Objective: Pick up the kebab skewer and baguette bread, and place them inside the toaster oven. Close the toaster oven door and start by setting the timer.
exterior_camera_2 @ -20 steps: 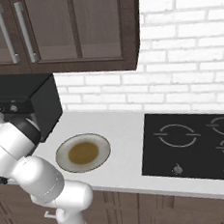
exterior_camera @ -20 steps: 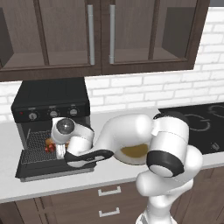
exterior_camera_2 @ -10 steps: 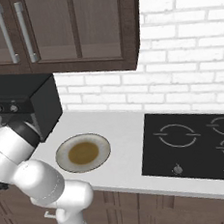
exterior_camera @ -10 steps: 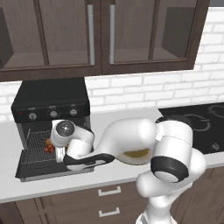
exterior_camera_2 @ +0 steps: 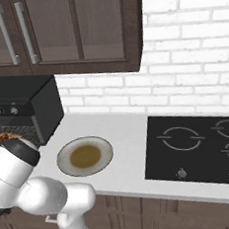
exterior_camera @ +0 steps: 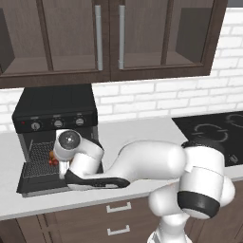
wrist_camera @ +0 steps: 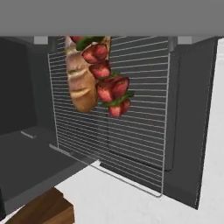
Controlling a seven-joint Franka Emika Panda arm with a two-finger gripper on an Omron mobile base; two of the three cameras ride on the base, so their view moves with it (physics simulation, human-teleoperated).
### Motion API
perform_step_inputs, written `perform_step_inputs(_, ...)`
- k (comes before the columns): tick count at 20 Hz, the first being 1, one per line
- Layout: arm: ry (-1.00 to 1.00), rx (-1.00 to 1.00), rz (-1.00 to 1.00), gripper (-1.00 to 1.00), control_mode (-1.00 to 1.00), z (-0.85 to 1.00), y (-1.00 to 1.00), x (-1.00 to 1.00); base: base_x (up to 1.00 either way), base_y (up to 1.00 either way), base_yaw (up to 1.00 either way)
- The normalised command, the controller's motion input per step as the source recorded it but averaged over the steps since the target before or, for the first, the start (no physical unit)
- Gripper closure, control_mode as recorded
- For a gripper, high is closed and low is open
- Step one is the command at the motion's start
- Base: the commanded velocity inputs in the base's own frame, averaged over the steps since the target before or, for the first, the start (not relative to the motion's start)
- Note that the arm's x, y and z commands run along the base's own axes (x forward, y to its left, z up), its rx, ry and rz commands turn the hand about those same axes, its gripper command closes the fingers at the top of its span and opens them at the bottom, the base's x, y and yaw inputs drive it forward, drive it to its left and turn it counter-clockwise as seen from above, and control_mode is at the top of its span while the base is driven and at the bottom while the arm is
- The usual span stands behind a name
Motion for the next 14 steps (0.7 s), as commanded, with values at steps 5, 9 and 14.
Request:
perform_step_inputs(5,0.0,0.17,-0.42,-1.0,-1.0,0.13,-0.23,-0.26,0.0,0.0,0.0)
perform_step_inputs(9,0.0,0.27,-0.64,-1.0,-1.0,0.0,-0.23,-0.15,0.0,0.0,0.0)
perform_step_inputs(14,0.0,0.35,-0.68,-1.0,-1.0,0.0,-0.17,-0.14,0.0,0.0,0.0)
